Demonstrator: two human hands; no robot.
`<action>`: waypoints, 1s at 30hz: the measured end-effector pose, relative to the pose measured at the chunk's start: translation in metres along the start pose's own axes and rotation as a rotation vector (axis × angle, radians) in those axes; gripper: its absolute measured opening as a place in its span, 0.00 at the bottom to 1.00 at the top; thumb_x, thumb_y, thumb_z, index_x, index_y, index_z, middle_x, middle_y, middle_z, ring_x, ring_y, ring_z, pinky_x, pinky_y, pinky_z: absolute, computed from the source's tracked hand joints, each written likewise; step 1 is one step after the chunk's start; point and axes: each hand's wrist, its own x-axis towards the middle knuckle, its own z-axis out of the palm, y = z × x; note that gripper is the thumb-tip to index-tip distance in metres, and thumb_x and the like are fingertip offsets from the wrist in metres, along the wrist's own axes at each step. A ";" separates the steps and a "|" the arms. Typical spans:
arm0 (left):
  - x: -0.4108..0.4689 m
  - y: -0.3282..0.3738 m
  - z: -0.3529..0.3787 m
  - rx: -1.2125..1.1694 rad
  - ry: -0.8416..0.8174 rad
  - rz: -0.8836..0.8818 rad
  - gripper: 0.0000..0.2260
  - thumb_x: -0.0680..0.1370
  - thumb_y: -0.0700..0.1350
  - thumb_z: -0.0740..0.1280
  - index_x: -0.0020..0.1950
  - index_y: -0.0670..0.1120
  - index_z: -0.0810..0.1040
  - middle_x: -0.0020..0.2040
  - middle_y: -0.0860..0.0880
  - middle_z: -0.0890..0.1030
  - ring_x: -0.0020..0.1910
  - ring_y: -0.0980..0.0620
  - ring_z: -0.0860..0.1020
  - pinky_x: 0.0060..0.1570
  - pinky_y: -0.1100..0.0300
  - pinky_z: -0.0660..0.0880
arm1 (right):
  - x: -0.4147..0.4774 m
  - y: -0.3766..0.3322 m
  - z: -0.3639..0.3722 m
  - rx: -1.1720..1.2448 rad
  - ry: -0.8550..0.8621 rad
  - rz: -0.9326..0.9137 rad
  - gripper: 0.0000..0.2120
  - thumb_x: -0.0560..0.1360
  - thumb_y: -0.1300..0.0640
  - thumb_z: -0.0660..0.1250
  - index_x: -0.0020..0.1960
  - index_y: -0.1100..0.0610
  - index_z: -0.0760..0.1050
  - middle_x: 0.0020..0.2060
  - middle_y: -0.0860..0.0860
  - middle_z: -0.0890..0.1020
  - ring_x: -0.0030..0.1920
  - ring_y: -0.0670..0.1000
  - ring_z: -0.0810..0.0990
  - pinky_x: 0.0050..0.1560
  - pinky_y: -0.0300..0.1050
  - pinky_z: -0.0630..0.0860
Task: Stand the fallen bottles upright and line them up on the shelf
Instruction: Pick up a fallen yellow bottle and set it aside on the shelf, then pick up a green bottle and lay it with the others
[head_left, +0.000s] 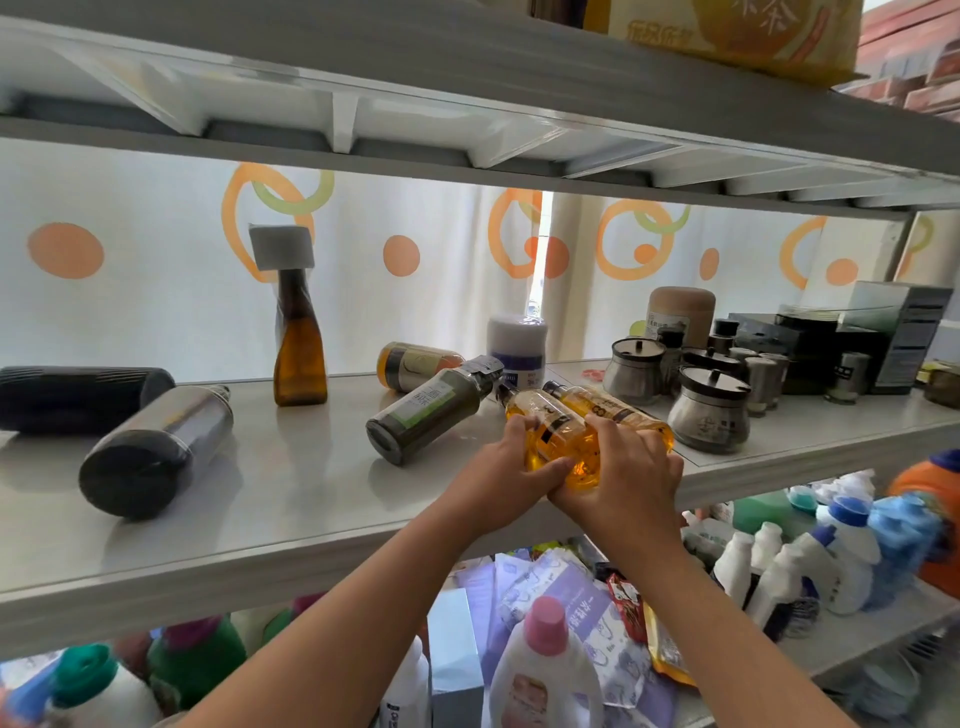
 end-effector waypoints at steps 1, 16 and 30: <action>0.000 0.001 0.000 -0.001 0.003 0.002 0.29 0.75 0.60 0.63 0.72 0.52 0.57 0.65 0.45 0.75 0.58 0.47 0.77 0.58 0.49 0.75 | 0.000 0.001 0.000 -0.001 -0.005 -0.002 0.33 0.65 0.38 0.70 0.64 0.54 0.69 0.56 0.52 0.78 0.58 0.56 0.71 0.53 0.52 0.63; -0.007 0.001 -0.001 0.015 0.270 -0.047 0.26 0.75 0.61 0.60 0.69 0.53 0.61 0.52 0.47 0.82 0.48 0.49 0.80 0.47 0.55 0.76 | -0.008 -0.002 -0.001 -0.014 0.003 -0.024 0.35 0.66 0.41 0.66 0.70 0.52 0.66 0.63 0.56 0.73 0.62 0.58 0.68 0.55 0.56 0.66; -0.025 -0.027 -0.086 0.197 0.687 -0.034 0.10 0.77 0.49 0.61 0.54 0.47 0.77 0.52 0.48 0.79 0.48 0.52 0.75 0.44 0.60 0.72 | -0.001 -0.078 0.013 0.318 0.092 -0.207 0.25 0.67 0.45 0.60 0.59 0.57 0.74 0.51 0.55 0.78 0.52 0.55 0.74 0.52 0.45 0.68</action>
